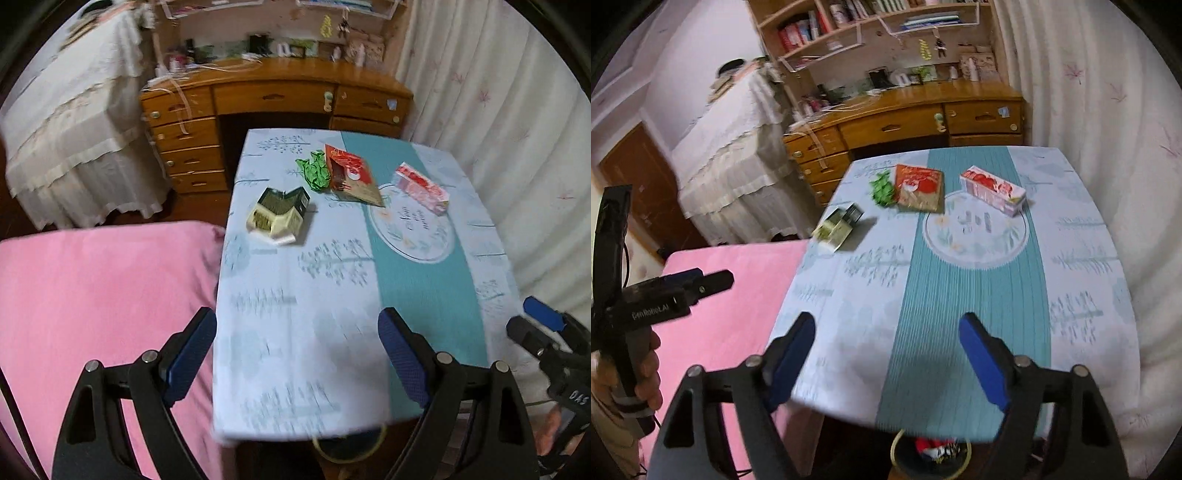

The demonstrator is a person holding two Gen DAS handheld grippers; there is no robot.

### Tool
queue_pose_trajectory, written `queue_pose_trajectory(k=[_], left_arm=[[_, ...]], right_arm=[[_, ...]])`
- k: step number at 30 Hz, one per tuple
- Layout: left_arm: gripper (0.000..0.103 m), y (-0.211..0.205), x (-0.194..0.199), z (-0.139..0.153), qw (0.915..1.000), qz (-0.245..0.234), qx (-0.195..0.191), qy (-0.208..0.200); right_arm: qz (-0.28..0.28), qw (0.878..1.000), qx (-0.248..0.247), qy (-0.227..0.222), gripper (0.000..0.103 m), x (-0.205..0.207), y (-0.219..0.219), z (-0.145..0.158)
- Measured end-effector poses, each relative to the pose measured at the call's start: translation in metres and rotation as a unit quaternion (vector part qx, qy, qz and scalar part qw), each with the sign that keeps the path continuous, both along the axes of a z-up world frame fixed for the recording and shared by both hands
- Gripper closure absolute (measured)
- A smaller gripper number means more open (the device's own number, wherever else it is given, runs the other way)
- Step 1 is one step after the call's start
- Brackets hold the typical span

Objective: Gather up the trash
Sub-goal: 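Raise both tools from the bin back toward the table, then grasp the green-and-cream box with the left tool while the right tool grasps the green crumpled paper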

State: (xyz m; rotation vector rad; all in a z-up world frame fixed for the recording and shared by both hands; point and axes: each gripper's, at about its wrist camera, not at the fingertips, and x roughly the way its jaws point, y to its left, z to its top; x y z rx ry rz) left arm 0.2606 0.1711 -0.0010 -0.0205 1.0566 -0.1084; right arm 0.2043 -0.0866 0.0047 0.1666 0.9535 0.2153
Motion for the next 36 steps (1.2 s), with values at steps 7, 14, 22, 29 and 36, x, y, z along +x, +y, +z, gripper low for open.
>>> queue_pose_trajectory(k=[7,14,22,29,36], left_arm=[[0.015,-0.014,0.129,-0.074,0.9958,-0.035,0.075,0.038],[0.015,-0.046,0.183,-0.142,0.9874,-0.059,0.136,0.054],[0.071,-0.038,0.215,-0.176,0.9861,-0.028,0.144,0.079],[0.078,-0.003,0.223,-0.157,0.9954,-0.032,0.028,0.085],[0.078,0.037,0.24,-0.137,0.9948,0.003,-0.052,0.087]], right_arm=[[-0.074,0.996,0.025,0.046,0.031,0.1,0.022,-0.035],[-0.112,0.991,0.016,0.079,0.031,0.165,0.029,-0.074],[-0.096,0.99,0.003,0.1,0.032,0.211,0.038,-0.106],[-0.056,0.994,-0.017,0.097,0.035,0.25,0.062,-0.117],[-0.015,0.995,-0.055,0.086,0.036,0.306,0.097,-0.127]])
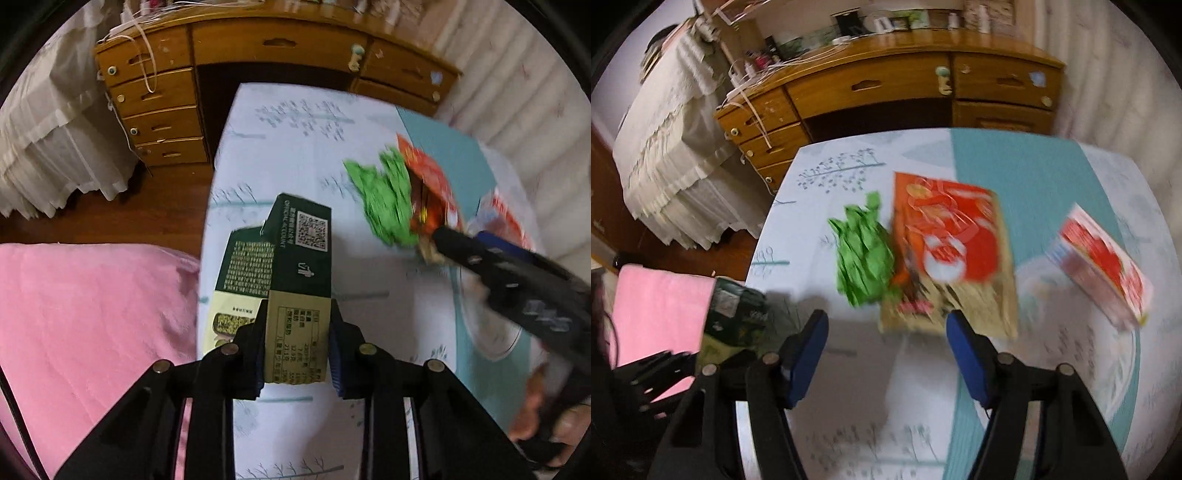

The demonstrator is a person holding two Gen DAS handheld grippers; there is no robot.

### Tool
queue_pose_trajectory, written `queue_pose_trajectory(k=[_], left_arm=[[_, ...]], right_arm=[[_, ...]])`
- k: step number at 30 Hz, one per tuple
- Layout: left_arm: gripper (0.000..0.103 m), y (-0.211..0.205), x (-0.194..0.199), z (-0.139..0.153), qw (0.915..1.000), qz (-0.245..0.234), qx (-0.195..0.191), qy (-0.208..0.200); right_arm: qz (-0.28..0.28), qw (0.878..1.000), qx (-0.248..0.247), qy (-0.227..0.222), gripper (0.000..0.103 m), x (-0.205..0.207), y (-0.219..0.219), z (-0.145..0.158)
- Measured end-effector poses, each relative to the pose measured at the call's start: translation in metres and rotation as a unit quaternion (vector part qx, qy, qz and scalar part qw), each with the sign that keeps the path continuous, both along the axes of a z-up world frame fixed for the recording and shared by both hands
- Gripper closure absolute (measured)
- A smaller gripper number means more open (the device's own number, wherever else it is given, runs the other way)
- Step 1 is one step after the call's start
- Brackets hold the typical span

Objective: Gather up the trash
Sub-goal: 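Grasp the green-and-cream box with the left tool while the right tool grasps the green crumpled paper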

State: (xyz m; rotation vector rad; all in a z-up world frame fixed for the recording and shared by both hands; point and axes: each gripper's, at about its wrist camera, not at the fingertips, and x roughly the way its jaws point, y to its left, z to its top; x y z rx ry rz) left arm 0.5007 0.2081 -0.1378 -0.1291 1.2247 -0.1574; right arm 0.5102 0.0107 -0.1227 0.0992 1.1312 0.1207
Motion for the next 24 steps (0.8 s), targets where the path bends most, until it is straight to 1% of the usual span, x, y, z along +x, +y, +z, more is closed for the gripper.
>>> queue_pose_trajectory(k=[5,9,11,12,13,15,17,19,23,24], left_arm=[[0.079,0.019,0.015,0.013,0.9994,0.018,-0.023,-0.02],[0.079,0.03,0.023,0.012,0.999,0.025,-0.033,-0.019],[0.079,0.032,0.023,0.009,0.9989,0.027,-0.036,-0.015],[0.079,0.034,0.022,0.008,0.9988,0.027,-0.038,-0.014],[0.079,0.036,0.021,0.007,0.9988,0.027,-0.039,-0.012],[0.079,0.038,0.019,0.005,0.9987,0.028,-0.041,-0.011],[0.078,0.039,0.016,0.006,0.9986,0.028,-0.043,-0.012],[0.079,0.038,0.012,0.009,0.9986,0.027,-0.043,-0.014],[0.079,0.033,-0.005,0.019,0.9985,0.025,-0.044,-0.022],[0.079,0.031,-0.012,0.023,0.9984,0.024,-0.045,-0.025]], right_arm=[[0.023,0.999,-0.029,-0.004,0.036,0.033,0.024,-0.011],[0.029,0.997,-0.069,0.0,0.036,0.055,0.039,-0.028],[0.035,0.995,-0.09,0.009,0.037,0.062,0.046,-0.039],[0.038,0.994,-0.098,0.013,0.042,0.063,0.049,-0.044],[0.041,0.994,-0.102,0.015,0.057,0.063,0.051,-0.046],[0.051,0.992,-0.11,0.02,0.06,0.062,0.055,-0.052],[0.062,0.991,-0.118,0.005,0.063,0.056,0.059,-0.049],[0.065,0.992,-0.111,-0.003,0.064,0.049,0.06,-0.043],[0.068,0.994,-0.083,-0.028,0.065,0.026,0.055,-0.018],[0.068,0.994,-0.074,-0.033,0.065,0.015,0.051,-0.008]])
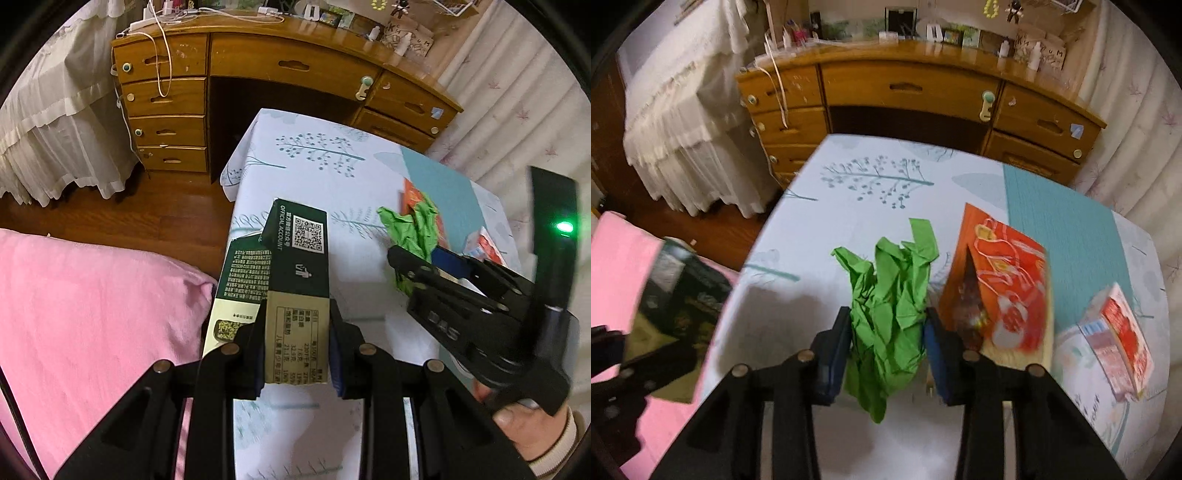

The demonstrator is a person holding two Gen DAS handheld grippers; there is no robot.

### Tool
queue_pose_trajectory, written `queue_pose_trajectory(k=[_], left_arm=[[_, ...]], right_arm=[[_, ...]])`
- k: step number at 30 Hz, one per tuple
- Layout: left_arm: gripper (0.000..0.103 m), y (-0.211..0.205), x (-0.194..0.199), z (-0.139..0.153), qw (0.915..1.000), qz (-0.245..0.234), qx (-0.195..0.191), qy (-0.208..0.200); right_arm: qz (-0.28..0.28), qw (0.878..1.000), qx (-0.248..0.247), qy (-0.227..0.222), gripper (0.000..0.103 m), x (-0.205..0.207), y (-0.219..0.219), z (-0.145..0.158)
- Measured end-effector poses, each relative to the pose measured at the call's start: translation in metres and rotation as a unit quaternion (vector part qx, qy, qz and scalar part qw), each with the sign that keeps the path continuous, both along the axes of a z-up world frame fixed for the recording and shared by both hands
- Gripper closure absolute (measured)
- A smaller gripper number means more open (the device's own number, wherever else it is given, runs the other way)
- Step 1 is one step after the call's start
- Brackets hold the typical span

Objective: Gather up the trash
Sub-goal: 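Grasp the green-and-cream box with the left tool while the right tool grasps the green crumpled paper, then carry box and green paper over the bin and open both tools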

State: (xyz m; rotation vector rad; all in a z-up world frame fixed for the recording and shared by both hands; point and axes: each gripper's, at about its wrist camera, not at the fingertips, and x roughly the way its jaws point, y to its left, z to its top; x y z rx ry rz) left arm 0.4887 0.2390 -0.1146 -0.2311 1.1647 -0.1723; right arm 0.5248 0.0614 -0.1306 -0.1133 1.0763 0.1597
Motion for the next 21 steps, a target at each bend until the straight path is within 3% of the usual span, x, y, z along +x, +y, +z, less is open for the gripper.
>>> queue_pose_trajectory(k=[7,13,21], left_arm=[[0.079,-0.029,-0.077,0.034,0.9997,0.007,0.0,-0.024],[0.079,-0.074,-0.182,0.066,0.9986,0.023,0.004,-0.047],[0.079,-0.138,-0.32,0.083,0.9977,0.032,0.012,-0.058]], right_arm=[[0.003,0.999,0.045,-0.013,0.065,-0.081,-0.033,0.046],[0.017,0.997,0.068,-0.033,0.065,-0.186,-0.08,0.08],[0.04,0.995,0.074,-0.053,0.065,-0.328,-0.147,0.105]])
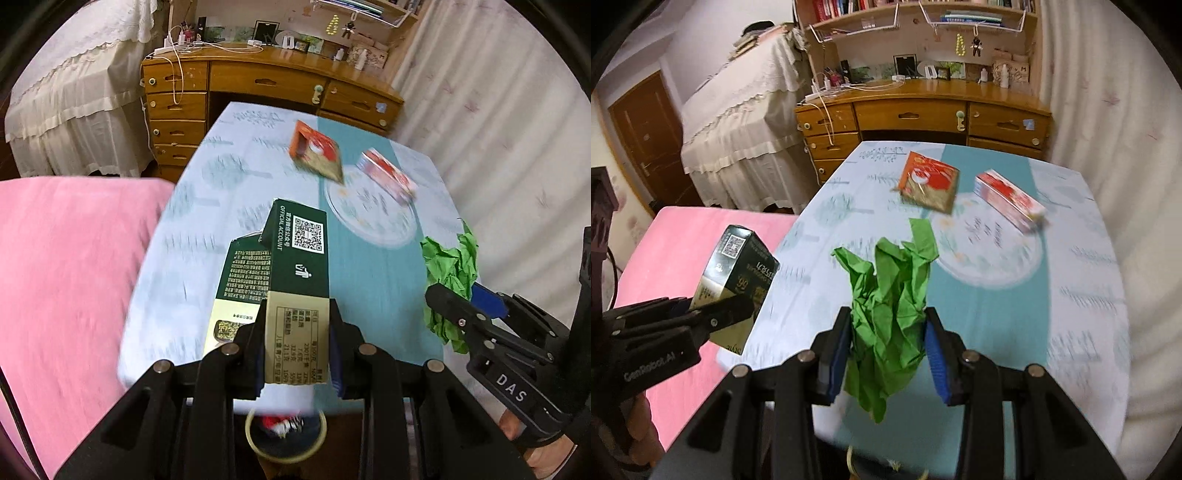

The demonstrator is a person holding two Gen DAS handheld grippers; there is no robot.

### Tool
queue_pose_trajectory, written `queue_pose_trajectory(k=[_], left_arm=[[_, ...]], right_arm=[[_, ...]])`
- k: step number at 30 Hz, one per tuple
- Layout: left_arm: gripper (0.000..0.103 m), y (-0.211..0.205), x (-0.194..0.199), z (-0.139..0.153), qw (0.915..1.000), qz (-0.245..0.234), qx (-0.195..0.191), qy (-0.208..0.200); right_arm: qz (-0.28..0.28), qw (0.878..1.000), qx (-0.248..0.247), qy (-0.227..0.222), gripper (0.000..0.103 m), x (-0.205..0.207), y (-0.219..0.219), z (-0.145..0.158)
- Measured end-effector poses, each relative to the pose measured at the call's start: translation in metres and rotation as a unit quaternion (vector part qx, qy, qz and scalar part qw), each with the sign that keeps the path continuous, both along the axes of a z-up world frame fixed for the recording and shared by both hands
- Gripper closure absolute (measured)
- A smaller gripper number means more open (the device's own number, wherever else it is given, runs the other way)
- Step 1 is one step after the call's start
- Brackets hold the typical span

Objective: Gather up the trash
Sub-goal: 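Carry box and green paper over the bin and open both tools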

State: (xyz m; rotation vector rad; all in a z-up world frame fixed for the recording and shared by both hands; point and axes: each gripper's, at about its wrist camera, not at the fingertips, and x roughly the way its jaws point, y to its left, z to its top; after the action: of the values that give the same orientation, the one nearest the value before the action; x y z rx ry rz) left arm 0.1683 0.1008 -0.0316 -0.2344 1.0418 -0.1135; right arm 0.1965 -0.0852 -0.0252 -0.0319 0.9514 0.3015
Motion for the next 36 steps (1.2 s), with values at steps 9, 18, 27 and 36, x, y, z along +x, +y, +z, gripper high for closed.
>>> queue_pose_trajectory(k=[9,18,27,36], left_arm=[[0.079,-0.048,-0.115,-0.01,0.9975,-0.033,0.04,0.048],[0.078,-0.082,-0.168,-0.071,0.9889,-0.087,0.053,0.108],[0.078,-0.092,-0.18,-0.175,0.9773,-0.117,0.035,0.173],[0.078,-0.088,-0.17,-0.292,0.9645,-0.148,0.021,0.218]], right_arm=[[0.001,0.997,0.038,0.061,0.065,-0.118,-0.046,-0.023],[-0.046,0.984,0.081,0.15,0.065,-0.182,-0.07,-0.099],[-0.099,0.966,0.098,0.219,0.065,-0.214,-0.069,-0.196],[-0.17,0.946,0.118,0.251,0.065,-0.224,-0.079,-0.3]])
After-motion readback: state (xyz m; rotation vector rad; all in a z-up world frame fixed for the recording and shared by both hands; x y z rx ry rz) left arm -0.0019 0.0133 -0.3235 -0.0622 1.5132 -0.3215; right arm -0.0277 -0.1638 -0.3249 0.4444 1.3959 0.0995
